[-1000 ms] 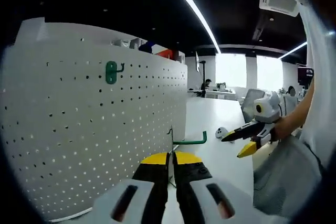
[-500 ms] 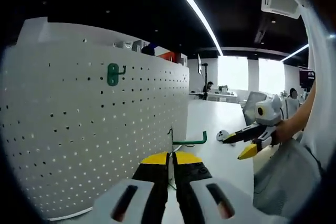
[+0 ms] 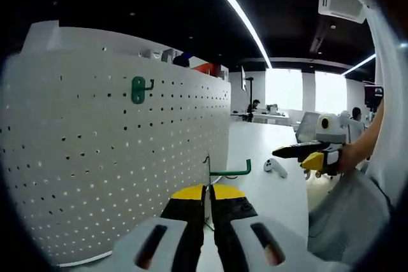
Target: Insert the hook assembly into the mounting plate slot until the hook locks in place.
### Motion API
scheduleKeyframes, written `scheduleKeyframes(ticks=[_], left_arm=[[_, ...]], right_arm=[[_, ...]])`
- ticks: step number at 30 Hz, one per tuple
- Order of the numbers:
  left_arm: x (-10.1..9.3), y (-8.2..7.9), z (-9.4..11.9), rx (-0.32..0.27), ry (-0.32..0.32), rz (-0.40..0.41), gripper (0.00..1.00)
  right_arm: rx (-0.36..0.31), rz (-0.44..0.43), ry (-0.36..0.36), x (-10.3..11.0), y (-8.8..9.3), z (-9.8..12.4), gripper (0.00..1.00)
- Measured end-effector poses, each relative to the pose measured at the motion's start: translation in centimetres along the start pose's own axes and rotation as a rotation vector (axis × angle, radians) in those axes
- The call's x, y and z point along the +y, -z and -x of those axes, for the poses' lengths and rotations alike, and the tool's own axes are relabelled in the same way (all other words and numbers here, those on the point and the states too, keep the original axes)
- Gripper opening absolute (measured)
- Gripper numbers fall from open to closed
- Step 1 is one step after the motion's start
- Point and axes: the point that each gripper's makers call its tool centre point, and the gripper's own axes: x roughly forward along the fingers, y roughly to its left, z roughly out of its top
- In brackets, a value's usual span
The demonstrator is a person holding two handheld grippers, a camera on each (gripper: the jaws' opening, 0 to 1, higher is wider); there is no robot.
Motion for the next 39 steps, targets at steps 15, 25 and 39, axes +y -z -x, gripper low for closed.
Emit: scheduleKeyframes(ticks=[15, 25, 39], left_arm=[[-0.2, 0.0, 0.0, 0.001, -0.004, -0.008, 0.03], [-0.8, -0.1, -0.1, -0.005, -0.003, -0.006, 0.03], [-1.5, -0.7, -0.5, -0.024, 0.0, 0.008, 0.03]], right_arm=[[-0.022, -0.054, -0.129, 3.4, -1.1, -2.5, 0.53], [-0.038, -0.064, -0.172, 4.8, -1.7, -4.2, 0.47], [-0.063, -0.075, -0.184, 5.5, -2.7, -5.7, 0.43]])
